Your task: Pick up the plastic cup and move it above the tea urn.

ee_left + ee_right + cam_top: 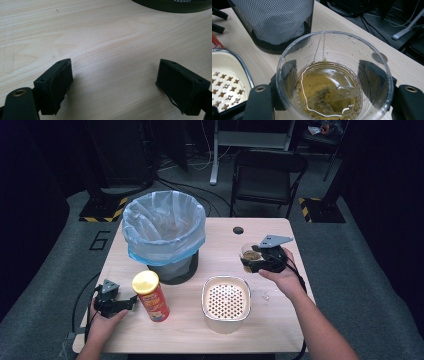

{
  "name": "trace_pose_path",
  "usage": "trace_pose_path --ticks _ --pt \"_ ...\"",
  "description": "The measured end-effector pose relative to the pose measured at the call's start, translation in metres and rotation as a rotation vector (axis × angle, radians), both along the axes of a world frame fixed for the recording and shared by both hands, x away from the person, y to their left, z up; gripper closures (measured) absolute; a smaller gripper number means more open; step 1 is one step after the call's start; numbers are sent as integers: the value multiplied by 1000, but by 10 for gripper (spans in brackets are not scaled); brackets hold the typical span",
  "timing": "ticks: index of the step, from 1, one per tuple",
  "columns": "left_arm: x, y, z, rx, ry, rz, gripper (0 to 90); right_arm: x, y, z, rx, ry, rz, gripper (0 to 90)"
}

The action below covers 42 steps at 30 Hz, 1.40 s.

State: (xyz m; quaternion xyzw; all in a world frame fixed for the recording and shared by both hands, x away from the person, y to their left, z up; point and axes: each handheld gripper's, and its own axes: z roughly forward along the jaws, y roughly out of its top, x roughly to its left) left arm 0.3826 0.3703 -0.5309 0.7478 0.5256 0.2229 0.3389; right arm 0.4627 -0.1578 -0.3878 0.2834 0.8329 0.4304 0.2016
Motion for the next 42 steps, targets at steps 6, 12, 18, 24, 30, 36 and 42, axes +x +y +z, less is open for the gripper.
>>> trace_pose_path --ticks 6,12,18,24,30,36,42 --pt "0 0 0 0 0 0 133 3 6 0 10 -17 30 320" --pt "0 0 0 0 0 -1 132 3 11 1 -9 -63 58 320" --pt "0 0 0 0 0 -1 132 1 15 3 -14 -66 72 321" --pt "0 0 0 0 0 -1 132 -3 21 4 -58 -114 107 324" --pt "0 0 0 0 0 -1 133 -7 29 4 -110 -182 151 327" --pt "0 0 0 0 0 -1 133 -11 34 2 -155 -243 188 329" --pt "0 0 0 0 0 -1 133 -15 37 3 -150 -284 219 329"
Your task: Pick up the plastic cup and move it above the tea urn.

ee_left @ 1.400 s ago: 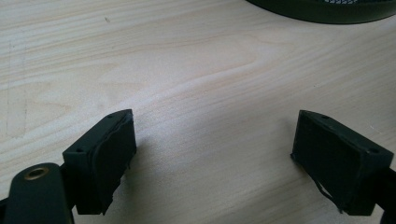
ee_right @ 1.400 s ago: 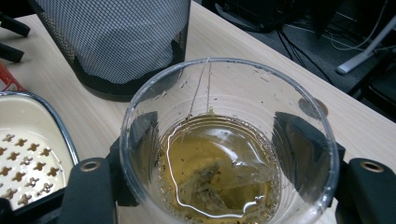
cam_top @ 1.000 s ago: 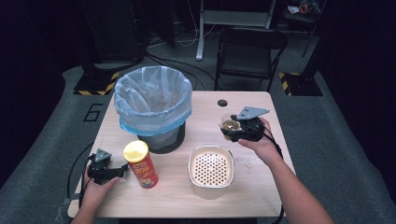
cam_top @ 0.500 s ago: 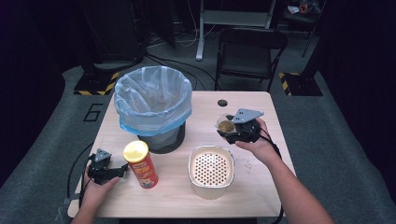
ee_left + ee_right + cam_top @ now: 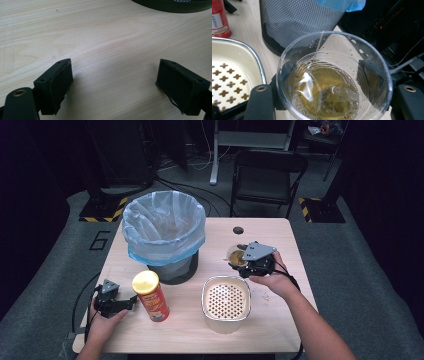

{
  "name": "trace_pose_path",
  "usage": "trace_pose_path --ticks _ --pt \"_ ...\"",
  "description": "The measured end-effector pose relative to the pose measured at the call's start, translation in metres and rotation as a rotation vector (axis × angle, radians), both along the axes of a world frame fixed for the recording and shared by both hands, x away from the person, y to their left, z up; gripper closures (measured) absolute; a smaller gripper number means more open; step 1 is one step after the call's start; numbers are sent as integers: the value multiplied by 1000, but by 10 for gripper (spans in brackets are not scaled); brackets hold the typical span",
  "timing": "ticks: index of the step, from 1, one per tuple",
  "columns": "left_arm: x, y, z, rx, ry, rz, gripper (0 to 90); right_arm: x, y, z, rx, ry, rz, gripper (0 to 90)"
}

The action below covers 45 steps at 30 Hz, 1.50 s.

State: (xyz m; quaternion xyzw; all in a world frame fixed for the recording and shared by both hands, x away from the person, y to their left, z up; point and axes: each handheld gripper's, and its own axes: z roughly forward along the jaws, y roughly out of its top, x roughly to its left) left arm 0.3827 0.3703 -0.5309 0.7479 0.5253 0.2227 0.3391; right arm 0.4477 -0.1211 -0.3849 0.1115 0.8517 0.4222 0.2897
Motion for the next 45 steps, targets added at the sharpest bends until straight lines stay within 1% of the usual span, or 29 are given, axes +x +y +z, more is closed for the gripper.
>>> trace_pose_path --ticks 3,4,5,9,18,20,21,23,29,30,35,38,40,41,44,45 --pt "0 0 0 1 0 0 133 -2 1 0 -12 -23 15 329" --pt "0 0 0 1 0 0 132 -2 1 0 -12 -23 15 329" --pt "0 0 0 0 0 0 132 -3 2 -1 -27 -41 21 330" --pt "0 0 0 0 0 0 132 -4 4 -3 -44 -67 31 331" --pt "0 0 0 0 0 0 133 -8 5 -5 -55 -92 50 331" --pt "0 0 0 1 0 -1 132 -9 6 -5 -55 -93 55 331" --pt "0 0 0 1 0 0 132 -10 6 -5 -53 -103 61 331" --pt "0 0 0 0 -1 0 133 -11 6 -6 -50 -107 64 332" --pt "0 0 0 0 0 0 132 -13 7 -7 -62 -124 74 332" --pt "0 0 0 0 0 0 133 -13 8 -8 -66 -133 79 333" --pt "0 0 0 0 0 0 133 -16 12 -10 -92 -174 98 333" --pt "0 0 0 0 0 0 133 -18 16 -11 -125 -209 111 334" --pt "0 0 0 0 0 0 133 -19 17 -12 -133 -217 114 334" --pt "0 0 0 0 0 0 133 -22 19 -12 -157 -239 126 334" --pt "0 0 0 0 0 0 133 -24 21 -13 -179 -261 130 335" --pt "0 0 0 0 0 0 133 -25 22 -13 -195 -277 135 336"
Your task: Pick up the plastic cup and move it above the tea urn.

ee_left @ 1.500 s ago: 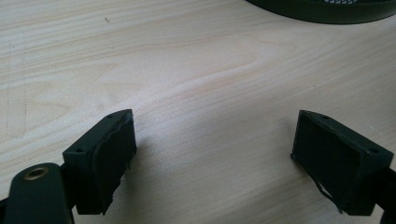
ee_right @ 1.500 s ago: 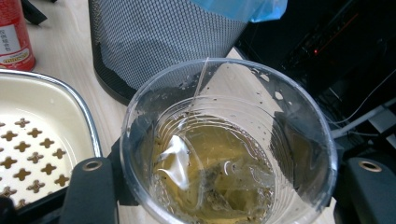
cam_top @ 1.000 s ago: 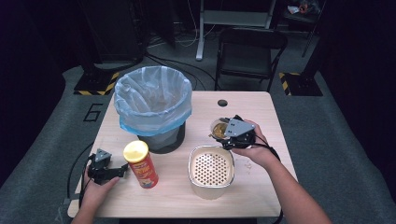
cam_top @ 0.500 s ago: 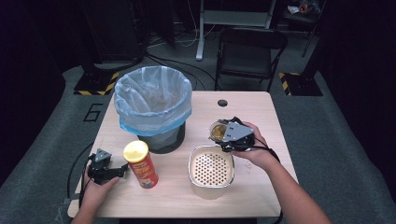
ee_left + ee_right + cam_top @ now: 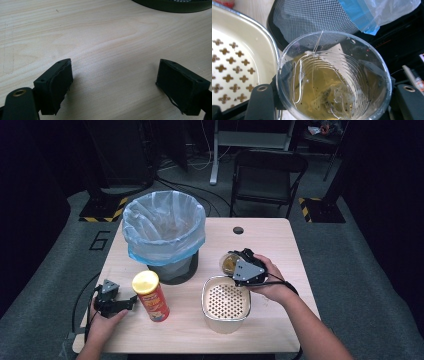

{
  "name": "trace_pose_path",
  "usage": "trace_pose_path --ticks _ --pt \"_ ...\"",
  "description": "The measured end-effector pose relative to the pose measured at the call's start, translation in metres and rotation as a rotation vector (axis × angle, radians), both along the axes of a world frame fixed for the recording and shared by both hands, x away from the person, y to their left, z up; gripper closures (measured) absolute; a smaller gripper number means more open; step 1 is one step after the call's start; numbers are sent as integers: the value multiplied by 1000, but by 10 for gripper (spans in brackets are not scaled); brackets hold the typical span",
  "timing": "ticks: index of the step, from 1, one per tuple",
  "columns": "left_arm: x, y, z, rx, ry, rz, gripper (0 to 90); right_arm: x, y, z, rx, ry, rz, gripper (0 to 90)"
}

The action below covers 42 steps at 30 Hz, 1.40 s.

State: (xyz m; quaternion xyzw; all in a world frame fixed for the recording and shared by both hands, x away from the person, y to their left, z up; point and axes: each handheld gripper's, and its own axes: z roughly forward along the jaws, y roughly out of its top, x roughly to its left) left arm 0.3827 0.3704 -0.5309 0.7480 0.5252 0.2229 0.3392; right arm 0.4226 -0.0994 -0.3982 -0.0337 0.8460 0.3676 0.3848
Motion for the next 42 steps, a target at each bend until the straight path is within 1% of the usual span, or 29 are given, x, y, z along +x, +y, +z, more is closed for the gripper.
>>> trace_pose_path --ticks 1,3,6,10,11,13,14,16,20,21,22,24,25,26,27,28,29,30,31,33,34,35,36,37,38,39,40,41,42 --pt "0 0 0 0 0 0 133 -1 1 0 -16 -18 3 335" --pt "0 0 0 0 0 0 133 -2 2 -1 -24 -27 5 336" --pt "0 0 0 0 0 0 133 -5 4 -2 -58 -64 11 337" --pt "0 0 0 0 0 0 133 -10 7 -3 -84 -113 21 341" --pt "0 0 0 0 0 0 133 -12 8 -2 -97 -132 25 340" --pt "0 0 0 0 0 0 133 -17 11 -3 -139 -173 38 340" --pt "0 0 0 -1 -1 0 133 -20 12 -4 -152 -183 38 342" --pt "0 0 0 0 0 0 133 -25 16 -4 -205 -252 46 343" --pt "0 0 0 0 0 0 133 -35 25 -11 -339 -401 39 350" --pt "0 0 0 0 0 0 133 -36 27 -12 -358 -424 38 351" --pt "0 0 0 0 1 0 133 -39 29 -13 -385 -459 35 353" --pt "0 0 0 0 0 0 133 -41 31 -15 -422 -496 31 356" --pt "0 0 0 0 0 0 133 -44 33 -16 -457 -540 31 356" --pt "0 0 0 1 1 -1 132 -45 34 -17 -480 -561 31 357" --pt "0 0 0 1 0 0 133 -47 36 -18 -511 -592 38 357" --pt "0 0 0 1 0 0 133 -47 36 -18 -511 -592 38 357" --pt "0 0 0 0 0 0 133 -48 37 -20 -539 -607 38 357" --pt "0 0 0 -1 -1 0 133 -49 39 -22 -594 -655 50 357" --pt "0 0 0 -1 0 -1 133 -50 40 -22 -623 -690 59 357" --pt "0 0 0 0 -1 -2 133 -53 42 -24 -657 -725 58 357" --pt "0 0 0 0 0 -2 133 -54 42 -25 -677 -751 62 356" --pt "0 0 0 0 0 -2 132 -55 43 -24 -715 -784 63 355" --pt "0 0 0 1 0 -2 133 -55 43 -26 -730 -792 65 355" --pt "0 0 0 1 0 -2 133 -55 43 -26 -730 -792 65 355" --pt "0 0 0 0 0 -2 133 -58 43 -28 -748 -818 61 355" --pt "0 0 0 0 0 -2 133 -57 44 -26 -776 -811 84 355" --pt "0 0 0 1 0 -3 133 -59 45 -25 -799 -857 104 354" --pt "0 0 0 1 0 -3 133 -59 45 -25 -799 -857 104 354" --pt "0 0 0 0 0 -3 133 -61 44 -24 -780 -877 93 353"
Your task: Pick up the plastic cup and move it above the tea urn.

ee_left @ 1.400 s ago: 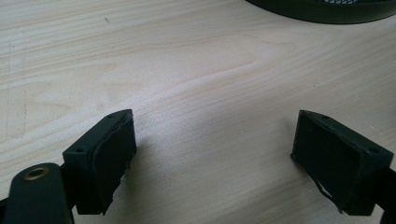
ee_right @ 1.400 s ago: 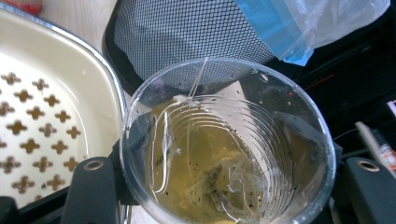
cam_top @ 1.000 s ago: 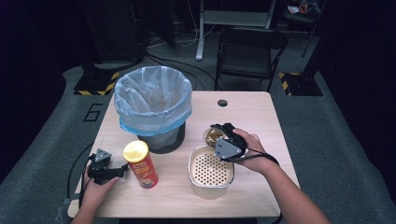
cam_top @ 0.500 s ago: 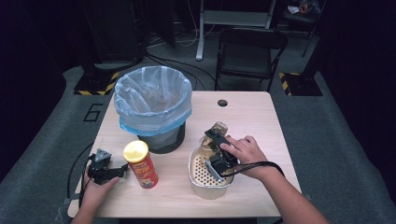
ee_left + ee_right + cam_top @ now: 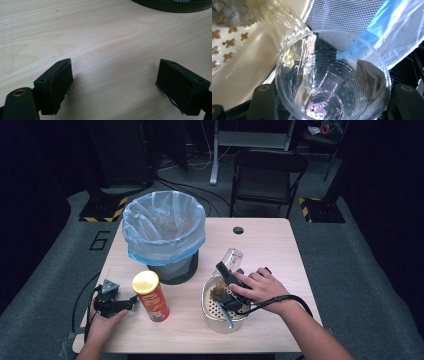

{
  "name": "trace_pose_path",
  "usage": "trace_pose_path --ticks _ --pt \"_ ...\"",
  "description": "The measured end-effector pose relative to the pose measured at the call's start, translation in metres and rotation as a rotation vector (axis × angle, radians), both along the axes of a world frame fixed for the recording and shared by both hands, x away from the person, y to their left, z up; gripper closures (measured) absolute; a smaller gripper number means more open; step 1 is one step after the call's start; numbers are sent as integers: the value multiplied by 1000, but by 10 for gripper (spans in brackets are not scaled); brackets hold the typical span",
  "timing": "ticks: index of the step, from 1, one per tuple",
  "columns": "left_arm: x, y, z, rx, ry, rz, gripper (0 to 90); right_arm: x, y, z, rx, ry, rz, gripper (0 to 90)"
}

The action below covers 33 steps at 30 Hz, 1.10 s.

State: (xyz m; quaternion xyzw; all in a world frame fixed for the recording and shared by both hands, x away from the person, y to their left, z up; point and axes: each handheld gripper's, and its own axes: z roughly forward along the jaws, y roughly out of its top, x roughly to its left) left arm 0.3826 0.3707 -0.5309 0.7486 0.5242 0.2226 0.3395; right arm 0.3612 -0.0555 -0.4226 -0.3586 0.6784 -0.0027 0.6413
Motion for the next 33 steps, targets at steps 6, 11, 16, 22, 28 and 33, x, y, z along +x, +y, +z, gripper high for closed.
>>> trace_pose_path --ticks 6,11,16,22,28,33 --pt "0 0 0 0 0 0 133 -3 -1 2 -3 54 -4 351" --pt "0 0 0 0 0 0 133 -4 -1 0 65 39 4 351" --pt "0 0 0 0 0 0 132 -4 1 3 13 25 17 351" --pt "0 0 0 0 0 0 132 -4 1 3 27 38 27 350" --pt "0 0 0 1 0 0 133 -6 -2 2 28 71 -12 350" --pt "0 0 0 1 0 0 132 -6 -2 1 31 71 -11 350"
